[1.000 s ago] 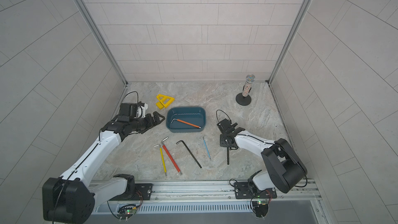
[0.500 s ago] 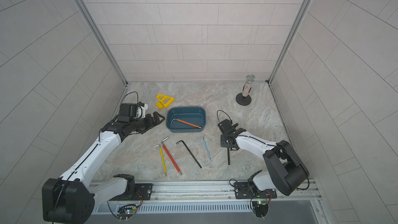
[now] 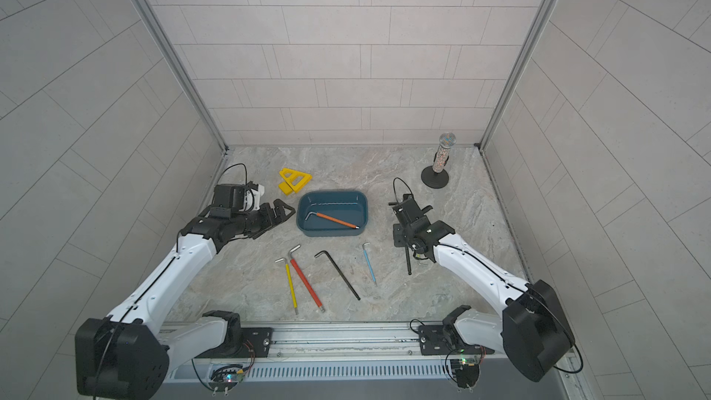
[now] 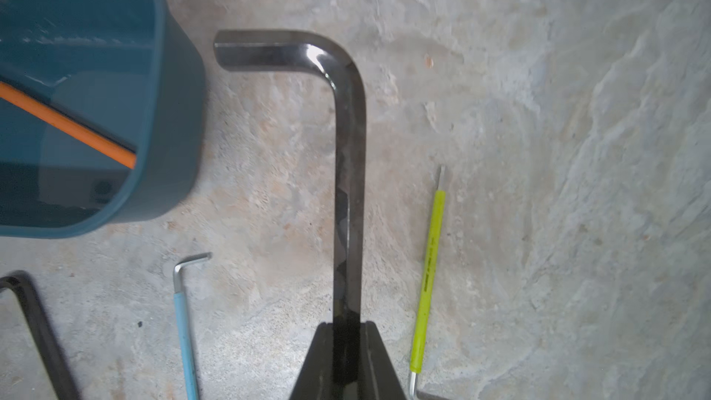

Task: Put the hex key on the desktop into the storage box
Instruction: Place the Allen key in the storage box.

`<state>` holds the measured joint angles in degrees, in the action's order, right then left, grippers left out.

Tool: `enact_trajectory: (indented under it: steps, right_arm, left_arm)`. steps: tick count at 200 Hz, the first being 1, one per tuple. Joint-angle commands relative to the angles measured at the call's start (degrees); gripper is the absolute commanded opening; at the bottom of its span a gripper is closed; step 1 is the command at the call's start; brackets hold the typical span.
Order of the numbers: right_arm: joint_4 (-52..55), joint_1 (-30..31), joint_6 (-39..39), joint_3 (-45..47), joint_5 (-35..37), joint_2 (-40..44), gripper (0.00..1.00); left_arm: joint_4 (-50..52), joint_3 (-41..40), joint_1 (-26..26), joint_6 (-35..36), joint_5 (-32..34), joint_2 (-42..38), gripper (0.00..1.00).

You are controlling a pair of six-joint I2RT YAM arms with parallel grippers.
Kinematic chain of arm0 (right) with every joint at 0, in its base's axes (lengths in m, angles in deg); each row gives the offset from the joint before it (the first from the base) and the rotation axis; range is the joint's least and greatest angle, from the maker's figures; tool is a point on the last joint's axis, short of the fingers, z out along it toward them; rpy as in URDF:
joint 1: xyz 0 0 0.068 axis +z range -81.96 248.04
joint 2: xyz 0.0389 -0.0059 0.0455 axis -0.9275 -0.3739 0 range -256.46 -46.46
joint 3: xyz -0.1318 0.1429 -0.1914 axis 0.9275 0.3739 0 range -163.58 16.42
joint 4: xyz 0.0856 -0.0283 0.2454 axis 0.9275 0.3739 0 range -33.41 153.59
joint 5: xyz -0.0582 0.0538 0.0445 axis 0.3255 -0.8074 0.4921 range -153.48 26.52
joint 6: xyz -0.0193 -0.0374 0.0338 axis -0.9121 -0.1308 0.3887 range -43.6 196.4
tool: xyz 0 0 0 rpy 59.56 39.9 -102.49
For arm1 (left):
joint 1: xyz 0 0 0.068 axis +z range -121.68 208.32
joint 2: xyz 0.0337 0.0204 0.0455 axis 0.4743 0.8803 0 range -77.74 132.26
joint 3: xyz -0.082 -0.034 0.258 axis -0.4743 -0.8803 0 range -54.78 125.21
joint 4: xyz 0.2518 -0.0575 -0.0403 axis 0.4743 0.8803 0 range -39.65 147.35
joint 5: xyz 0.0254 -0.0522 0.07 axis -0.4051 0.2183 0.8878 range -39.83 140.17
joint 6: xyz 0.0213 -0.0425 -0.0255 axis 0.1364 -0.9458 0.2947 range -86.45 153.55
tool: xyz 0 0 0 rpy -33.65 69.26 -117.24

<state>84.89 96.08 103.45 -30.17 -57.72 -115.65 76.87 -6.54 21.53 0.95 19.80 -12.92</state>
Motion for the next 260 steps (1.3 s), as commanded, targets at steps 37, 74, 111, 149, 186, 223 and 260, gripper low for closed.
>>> enact_trajectory:
  steps: [37, 74, 111, 149, 186, 223, 260]
  right_arm:
    - [-1.33, 0.16, -10.6, -10.55, -2.69, -5.33, 0.0]
    - [-1.39, 0.13, -18.5, -19.85, -8.43, -14.07, 0.0]
    - [0.09, 0.16, -22.42, -27.56, -13.83, -21.32, 0.0]
    - [0.43, 0.61, -25.31, -32.51, -16.69, -26.08, 0.0]
    - [1.01, 2.89, -28.53, -38.73, -19.29, -31.18, 0.0]
    - [3.26, 4.84, -31.72, -47.49, -21.18, -38.29, 0.0]
    - [5.01, 6.64, -34.02, -55.23, -21.16, -44.84, 0.0]
  left_arm:
    - [-0.07, -0.72, -0.22, -0.09, 0.09, -2.21, 1.0]
    - [0.96, -0.44, 0.4, -0.01, 2.17, -3.97, 1.0]
    - [0.21, -0.59, 3.56, -0.61, 1.68, -4.42, 1.0]
    - [-4.35, -1.32, 8.43, -3.55, -3.89, -2.05, 1.0]
    - [-6.18, -0.61, 9.85, -4.66, -6.54, 0.4, 1.0]
    - [-7.17, -1.37, 12.11, -5.48, -6.74, -0.09, 1.0]
    - [-8.28, -2.2, 12.73, -6.3, -7.64, -0.59, 1.0]
